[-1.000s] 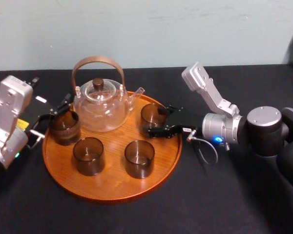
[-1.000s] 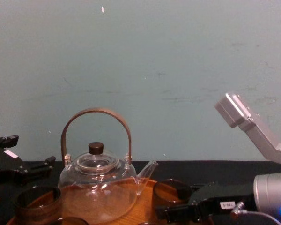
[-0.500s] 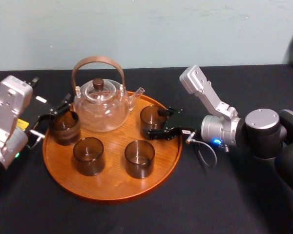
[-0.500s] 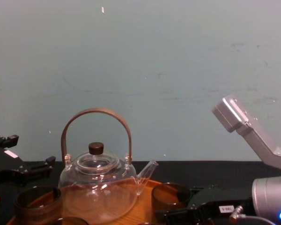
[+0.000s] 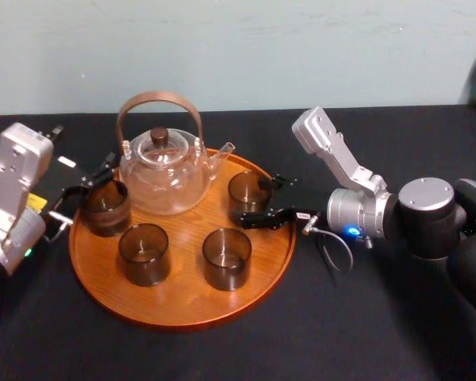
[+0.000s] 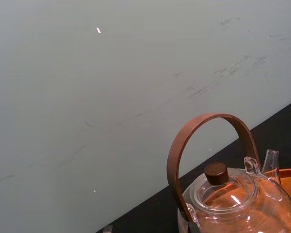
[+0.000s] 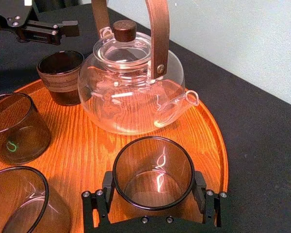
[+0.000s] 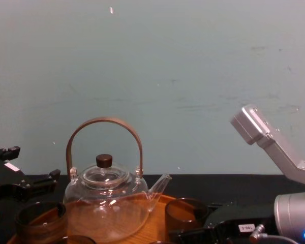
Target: Pick up the glass from the table and place it on the tray.
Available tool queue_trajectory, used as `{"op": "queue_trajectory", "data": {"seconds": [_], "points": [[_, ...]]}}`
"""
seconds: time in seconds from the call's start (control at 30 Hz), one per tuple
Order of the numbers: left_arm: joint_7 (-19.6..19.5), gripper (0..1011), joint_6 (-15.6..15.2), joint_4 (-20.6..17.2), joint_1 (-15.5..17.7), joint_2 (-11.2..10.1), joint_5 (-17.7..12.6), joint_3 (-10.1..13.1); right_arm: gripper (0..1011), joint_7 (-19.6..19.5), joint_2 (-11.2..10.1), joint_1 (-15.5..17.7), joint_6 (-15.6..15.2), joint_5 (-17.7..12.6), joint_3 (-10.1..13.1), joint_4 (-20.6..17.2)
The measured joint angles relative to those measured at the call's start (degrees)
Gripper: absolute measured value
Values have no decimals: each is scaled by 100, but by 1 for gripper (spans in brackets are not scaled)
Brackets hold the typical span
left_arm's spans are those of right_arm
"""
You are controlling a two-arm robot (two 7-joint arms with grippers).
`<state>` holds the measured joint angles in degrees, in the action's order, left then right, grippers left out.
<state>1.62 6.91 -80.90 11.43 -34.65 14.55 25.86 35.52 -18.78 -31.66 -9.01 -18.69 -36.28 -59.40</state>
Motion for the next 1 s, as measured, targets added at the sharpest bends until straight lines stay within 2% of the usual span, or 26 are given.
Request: {"op": "queue_trajectory", "data": {"seconds": [0.57, 0.83, 1.0], "points": [[0, 1001, 0, 0, 0, 0, 0, 0, 1002, 47, -16, 14, 2, -36, 32, -26], [0, 1001, 0, 0, 0, 0, 0, 0, 1002, 203, -261, 215, -4, -192, 170, -432], [0, 1001, 0, 0, 0, 0, 0, 0, 1002, 247, -485, 385, -22, -302, 254, -738]]}}
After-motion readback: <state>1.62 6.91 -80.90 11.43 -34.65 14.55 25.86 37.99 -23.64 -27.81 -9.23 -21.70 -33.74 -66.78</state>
